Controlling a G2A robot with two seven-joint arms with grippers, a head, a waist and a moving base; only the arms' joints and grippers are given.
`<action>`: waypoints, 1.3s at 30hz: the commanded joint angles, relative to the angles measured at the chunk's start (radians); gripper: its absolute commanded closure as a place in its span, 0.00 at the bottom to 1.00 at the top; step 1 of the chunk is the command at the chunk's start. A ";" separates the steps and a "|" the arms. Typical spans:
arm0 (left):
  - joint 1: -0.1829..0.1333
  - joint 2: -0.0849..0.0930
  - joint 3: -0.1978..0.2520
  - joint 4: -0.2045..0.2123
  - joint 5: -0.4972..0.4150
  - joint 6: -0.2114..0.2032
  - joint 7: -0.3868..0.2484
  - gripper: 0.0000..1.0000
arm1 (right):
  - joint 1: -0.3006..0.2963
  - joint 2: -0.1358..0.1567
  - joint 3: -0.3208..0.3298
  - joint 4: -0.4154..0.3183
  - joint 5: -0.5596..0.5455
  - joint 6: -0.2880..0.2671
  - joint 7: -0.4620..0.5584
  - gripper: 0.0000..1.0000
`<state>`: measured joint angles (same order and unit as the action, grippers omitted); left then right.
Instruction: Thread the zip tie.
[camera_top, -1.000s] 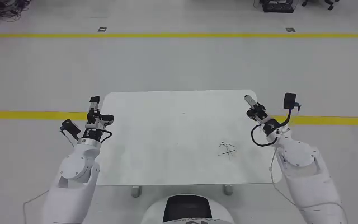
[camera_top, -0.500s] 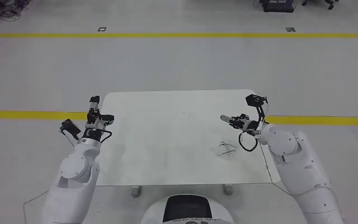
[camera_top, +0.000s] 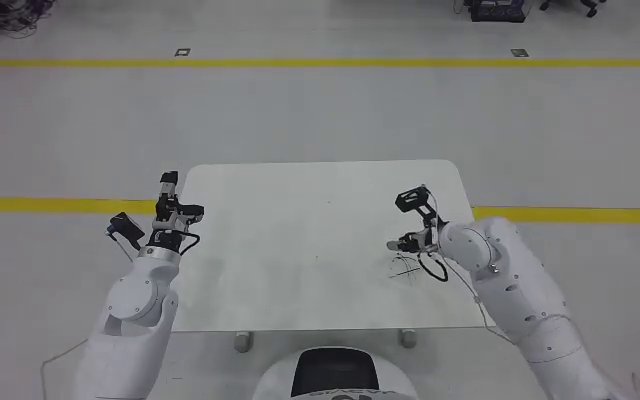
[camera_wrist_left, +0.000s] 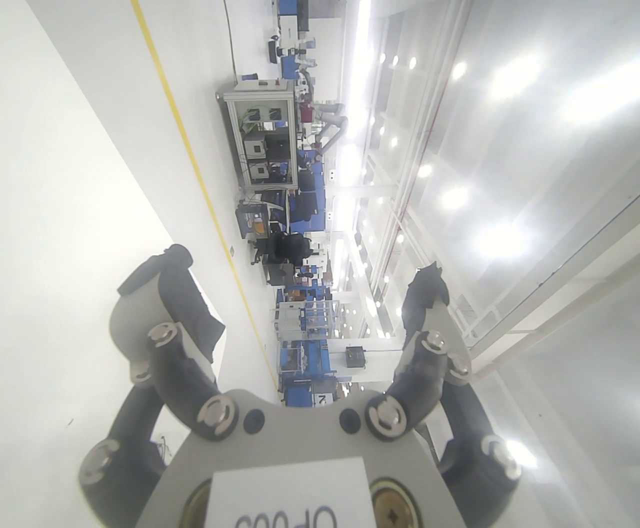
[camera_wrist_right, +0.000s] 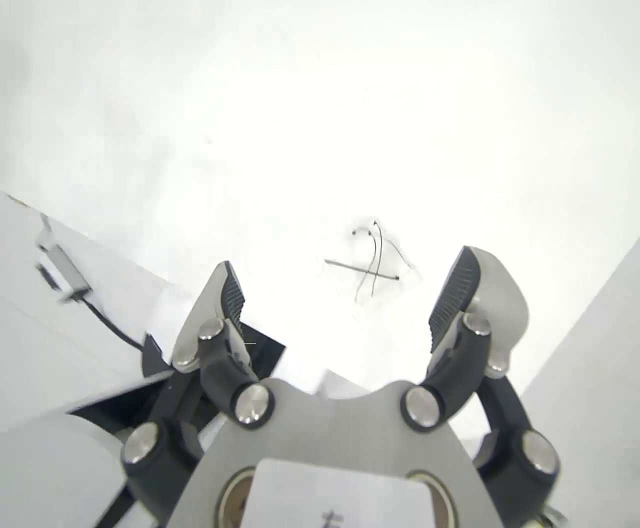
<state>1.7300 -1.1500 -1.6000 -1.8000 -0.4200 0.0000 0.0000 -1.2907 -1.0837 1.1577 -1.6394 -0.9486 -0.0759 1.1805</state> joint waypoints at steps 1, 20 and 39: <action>0.000 0.000 0.000 0.000 0.000 0.000 0.000 0.00 | 0.013 -0.007 -0.051 0.033 -0.020 0.011 0.029 0.00; 0.000 0.000 0.000 0.000 0.000 0.000 0.000 0.00 | 0.138 -0.050 -0.214 0.146 -0.197 0.204 0.157 0.00; 0.000 0.000 0.000 0.000 0.000 0.000 0.000 0.00 | 0.200 -0.092 -0.283 0.286 -0.151 0.278 0.140 0.00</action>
<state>1.7300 -1.1500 -1.6000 -1.8000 -0.4200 0.0000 0.0000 -1.0942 -1.1723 0.8785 -1.3617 -1.1113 0.2107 1.3284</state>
